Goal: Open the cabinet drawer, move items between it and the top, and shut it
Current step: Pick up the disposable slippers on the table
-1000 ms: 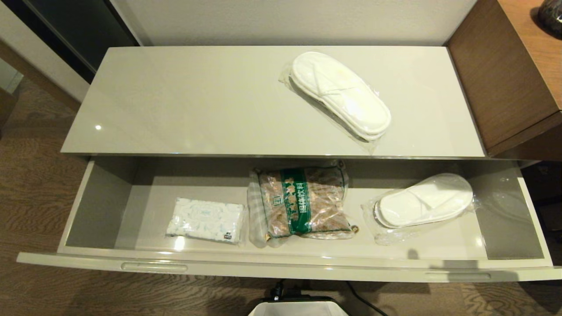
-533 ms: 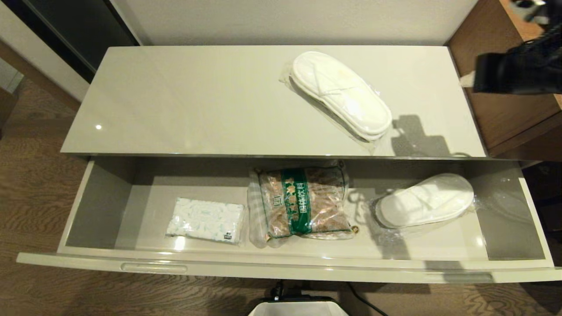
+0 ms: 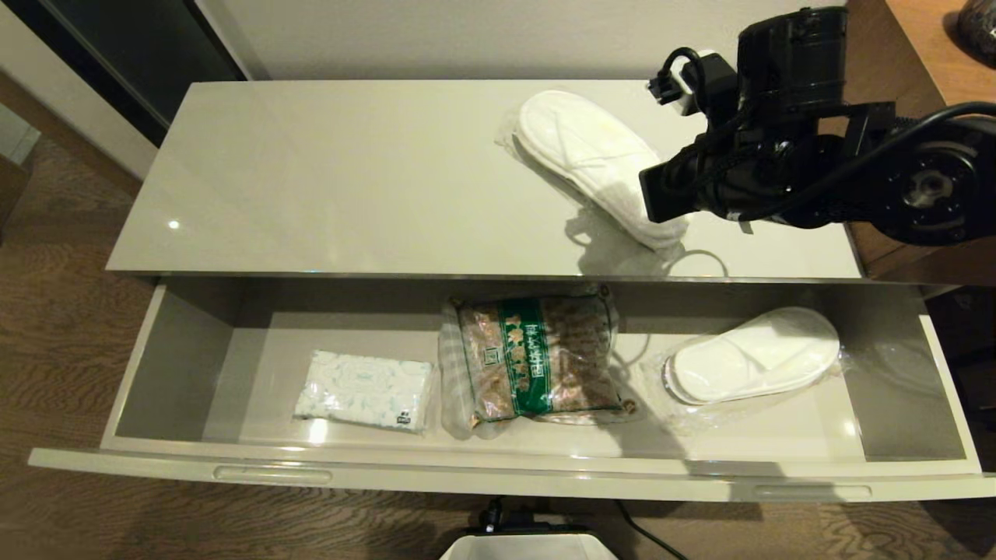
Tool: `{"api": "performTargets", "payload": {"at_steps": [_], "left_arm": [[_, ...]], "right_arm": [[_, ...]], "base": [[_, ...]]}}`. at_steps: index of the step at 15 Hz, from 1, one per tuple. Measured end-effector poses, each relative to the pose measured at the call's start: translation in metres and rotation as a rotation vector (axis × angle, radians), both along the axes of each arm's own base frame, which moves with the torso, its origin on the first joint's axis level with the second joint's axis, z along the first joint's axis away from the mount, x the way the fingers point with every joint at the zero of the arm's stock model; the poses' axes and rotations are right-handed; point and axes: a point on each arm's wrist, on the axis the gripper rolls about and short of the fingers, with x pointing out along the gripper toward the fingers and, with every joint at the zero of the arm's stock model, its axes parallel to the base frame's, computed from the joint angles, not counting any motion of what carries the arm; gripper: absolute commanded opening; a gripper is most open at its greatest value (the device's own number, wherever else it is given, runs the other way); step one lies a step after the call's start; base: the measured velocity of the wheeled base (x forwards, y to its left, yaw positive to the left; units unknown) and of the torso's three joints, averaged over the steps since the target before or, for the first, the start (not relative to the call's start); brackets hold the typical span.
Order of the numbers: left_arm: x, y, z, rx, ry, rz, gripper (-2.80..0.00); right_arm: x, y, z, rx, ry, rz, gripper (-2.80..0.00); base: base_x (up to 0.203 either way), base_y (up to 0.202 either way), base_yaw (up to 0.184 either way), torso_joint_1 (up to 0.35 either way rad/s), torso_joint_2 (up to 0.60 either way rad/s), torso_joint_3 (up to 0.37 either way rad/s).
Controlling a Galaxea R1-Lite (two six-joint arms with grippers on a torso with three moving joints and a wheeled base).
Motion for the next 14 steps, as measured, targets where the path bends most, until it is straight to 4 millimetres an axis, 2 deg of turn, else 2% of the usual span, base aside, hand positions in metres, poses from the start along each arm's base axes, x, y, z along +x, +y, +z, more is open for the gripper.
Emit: {"api": "performTargets", "payload": {"at_steps": [4, 7, 14], "left_arm": [[0.000, 0.000, 0.000, 0.007, 0.001, -0.001, -2.80], [0.000, 0.000, 0.000, 0.008, 0.003, -0.002, -2.80], [0.000, 0.000, 0.000, 0.016, 0.004, -0.004, -2.80]], "right_arm": [[-0.020, 0.014, -0.015, -0.058, -0.029, 0.014, 0.00], [-0.018, 0.017, -0.028, -0.093, -0.017, 0.022, 0.00], [0.049, 0.019, -0.048, -0.015, -0.156, -0.151, 0.00]], "base": [[0.000, 0.000, 0.000, 0.000, 0.00, 0.000], [0.000, 0.000, 0.000, 0.000, 0.00, 0.000], [0.000, 0.000, 0.000, 0.000, 0.00, 0.000]]}}
